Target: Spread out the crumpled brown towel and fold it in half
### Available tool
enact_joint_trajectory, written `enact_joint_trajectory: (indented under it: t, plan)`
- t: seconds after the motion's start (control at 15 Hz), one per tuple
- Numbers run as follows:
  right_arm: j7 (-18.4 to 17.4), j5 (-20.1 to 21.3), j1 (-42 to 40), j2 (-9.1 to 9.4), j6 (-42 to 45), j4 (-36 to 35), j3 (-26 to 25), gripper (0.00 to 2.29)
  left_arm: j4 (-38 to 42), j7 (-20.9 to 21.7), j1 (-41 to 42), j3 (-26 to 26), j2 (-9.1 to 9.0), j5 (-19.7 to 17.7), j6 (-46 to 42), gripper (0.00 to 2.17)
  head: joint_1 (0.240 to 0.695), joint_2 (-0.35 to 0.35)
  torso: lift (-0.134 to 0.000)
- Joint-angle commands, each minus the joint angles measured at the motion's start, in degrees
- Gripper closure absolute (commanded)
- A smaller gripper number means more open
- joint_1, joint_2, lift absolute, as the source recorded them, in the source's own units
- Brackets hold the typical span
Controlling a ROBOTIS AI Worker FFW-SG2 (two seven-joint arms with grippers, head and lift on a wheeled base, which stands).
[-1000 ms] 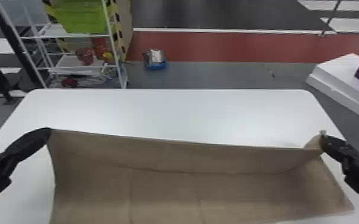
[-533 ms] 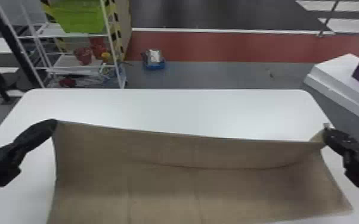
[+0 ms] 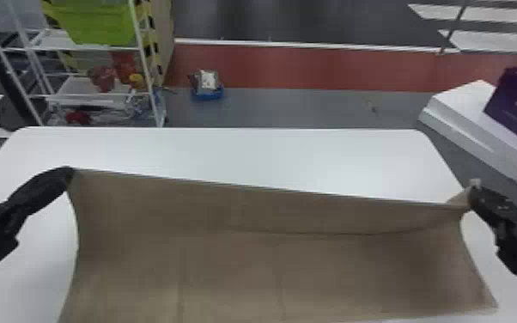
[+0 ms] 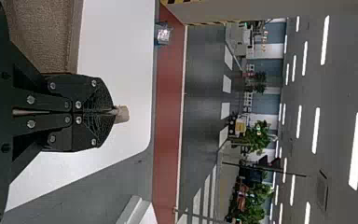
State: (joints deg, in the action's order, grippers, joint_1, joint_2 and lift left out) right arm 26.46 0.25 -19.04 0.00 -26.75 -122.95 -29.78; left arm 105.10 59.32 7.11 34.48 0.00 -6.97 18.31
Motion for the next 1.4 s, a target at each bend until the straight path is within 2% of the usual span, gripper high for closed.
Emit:
enact_joint_trajectory:
  t: [0.0,0.33,0.53,0.67,0.8,1.0,1.2,1.33]
  plan:
    - [0.0,-1.0,-1.5,0.05,1.1,-0.4,-1.3,1.46,0.3,0.4,0.4,-0.8,-0.15,-0.1,-0.4,1.45,0.695,-0.085,-0.124]
    - [-0.1,-1.0,-1.2,0.05,2.7,-0.4,-0.7,1.46,3.1,0.7,3.0,-1.6,-0.15,-1.1,-0.4,1.45,0.695,-0.127,-0.124]
    - [0.5,-1.1,-0.9,0.05,3.2,-0.8,0.6,1.46,7.5,1.1,7.6,-0.8,-0.15,-2.3,-0.1,1.45,0.695,-0.118,-0.124]
    - [0.6,-2.1,-1.9,0.05,3.6,-1.7,0.5,1.46,11.0,2.5,11.1,1.7,-0.15,-2.9,2.4,1.45,0.695,-0.107,-0.124]
    - [0.6,-2.6,-3.4,0.05,4.8,-2.2,-0.8,1.46,13.4,3.4,14.0,3.3,-0.15,-3.0,4.5,1.45,0.695,-0.093,-0.124]
    - [0.8,-6.1,-6.0,0.05,5.2,-2.7,-5.0,1.46,15.0,4.9,17.1,5.2,-0.15,-3.8,5.0,1.45,0.695,-0.099,-0.124]
    - [1.5,-9.5,-9.3,0.05,6.9,-2.6,-7.5,1.46,17.7,6.1,20.3,5.9,-0.15,-4.5,5.2,1.45,0.695,-0.138,-0.124]
    - [1.6,-10.3,-12.3,0.05,10.1,-2.6,-7.2,1.46,18.9,6.2,22.4,5.4,-0.15,-5.3,5.2,1.45,0.695,-0.158,-0.124]
